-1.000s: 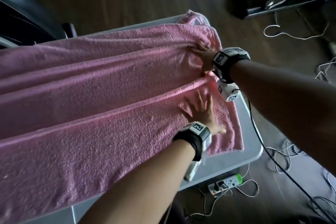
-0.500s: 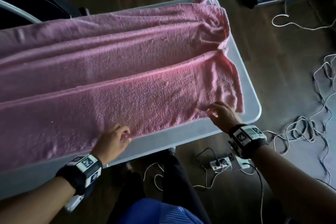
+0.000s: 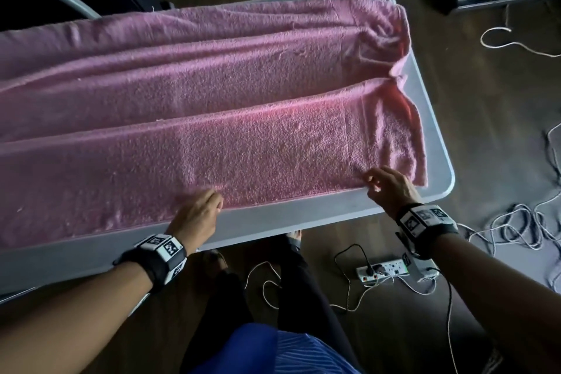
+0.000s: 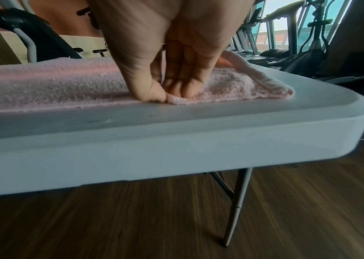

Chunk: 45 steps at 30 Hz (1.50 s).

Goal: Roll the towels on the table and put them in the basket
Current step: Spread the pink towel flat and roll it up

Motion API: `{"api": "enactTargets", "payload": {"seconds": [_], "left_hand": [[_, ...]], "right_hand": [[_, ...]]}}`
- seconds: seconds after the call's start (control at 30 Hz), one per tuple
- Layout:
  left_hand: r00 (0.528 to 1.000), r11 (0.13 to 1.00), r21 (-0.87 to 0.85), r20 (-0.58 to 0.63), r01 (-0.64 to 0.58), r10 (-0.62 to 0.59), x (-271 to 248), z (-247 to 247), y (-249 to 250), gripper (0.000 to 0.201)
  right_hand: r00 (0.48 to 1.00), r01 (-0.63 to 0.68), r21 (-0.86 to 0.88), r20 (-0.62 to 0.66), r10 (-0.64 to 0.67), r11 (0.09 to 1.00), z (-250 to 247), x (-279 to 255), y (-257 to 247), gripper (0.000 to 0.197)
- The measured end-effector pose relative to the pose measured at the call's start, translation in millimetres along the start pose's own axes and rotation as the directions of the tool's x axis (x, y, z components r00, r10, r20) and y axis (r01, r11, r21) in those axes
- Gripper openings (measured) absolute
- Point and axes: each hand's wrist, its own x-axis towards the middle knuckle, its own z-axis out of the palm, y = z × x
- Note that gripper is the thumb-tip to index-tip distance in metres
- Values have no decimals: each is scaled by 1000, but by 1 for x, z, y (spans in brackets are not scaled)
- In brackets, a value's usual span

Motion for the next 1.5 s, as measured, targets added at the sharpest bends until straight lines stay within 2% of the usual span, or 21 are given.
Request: {"api": "enactTargets", "payload": {"seconds": [0.07, 0.17, 0.23, 0.37, 0.47, 0.53, 0.63, 0.67, 0.73, 0.87, 0.97, 1.07, 1.17, 1.23, 1.33, 1.4, 1.5], "left_hand": [[999, 1000, -14, -41, 15, -16, -5, 0, 6, 21], [997, 1000, 6, -70, 13, -13, -1, -1, 7, 24], [999, 999, 42, -51, -3, 5, 8, -2, 5, 26], [998, 998, -14, -16, 54, -55, 24, -10, 14, 27], [998, 998, -59, 48, -28, 31, 9, -7, 33, 20], [990, 989, -110, 89, -103, 113, -10, 3, 47, 19], [979, 973, -186, 122, -139, 163, -34, 22, 54, 18], [979, 969, -201, 109, -146, 170, -39, 25, 53, 17], [992, 966, -232, 29, -115, 125, -55, 23, 41, 17], [992, 972, -234, -122, 13, -43, -101, 3, -18, 16], [965, 975, -177, -198, 138, -172, -146, -15, -98, 16], [930, 962, -91, -250, 256, -271, -194, -33, -187, 20], [872, 905, -25, -259, 424, -415, -239, -48, -275, 27], [830, 855, -10, -235, 518, -506, -263, -59, -320, 35], [794, 812, -14, -204, 583, -573, -283, -75, -369, 42], [794, 813, -12, -207, 583, -572, -289, -84, -393, 45], [814, 833, -5, -208, 553, -542, -295, -92, -420, 52]], "right_hand": [[1000, -7, -5, 5, 7, 1000, -2, -7, 1, 23], [998, -57, -19, 9, 57, 998, -4, -9, 1, 22], [998, -67, -14, 21, 67, 998, -3, -7, 1, 22], [998, -65, -21, 0, 65, 998, -7, -8, 0, 22], [991, -66, 1, -115, 65, 998, -8, -29, 9, 16], [987, -91, -8, -137, 89, 996, -5, -54, 25, 11], [975, -215, -13, -58, 214, 976, 4, -92, 33, 27], [968, -251, -9, -28, 250, 968, 7, -99, 25, 33], [967, -255, -2, 18, 255, 967, 15, -106, -9, 33], [973, -166, 75, 176, 151, 983, 52, -91, -112, 21], [981, 2, 190, 190, -39, 982, 93, -64, -205, 19], [947, 151, 238, 242, -209, 959, 134, -40, -307, 17], [901, 278, 242, 268, -340, 929, 179, -25, -390, 17], [881, 303, 233, 300, -364, 924, 206, -19, -435, 20], [873, 279, 145, 374, -314, 949, 237, -11, -478, 28], [878, 257, 96, 393, -274, 962, 247, -9, -492, 30], [909, 260, 63, 321, -266, 964, 255, -11, -498, 24]]}}
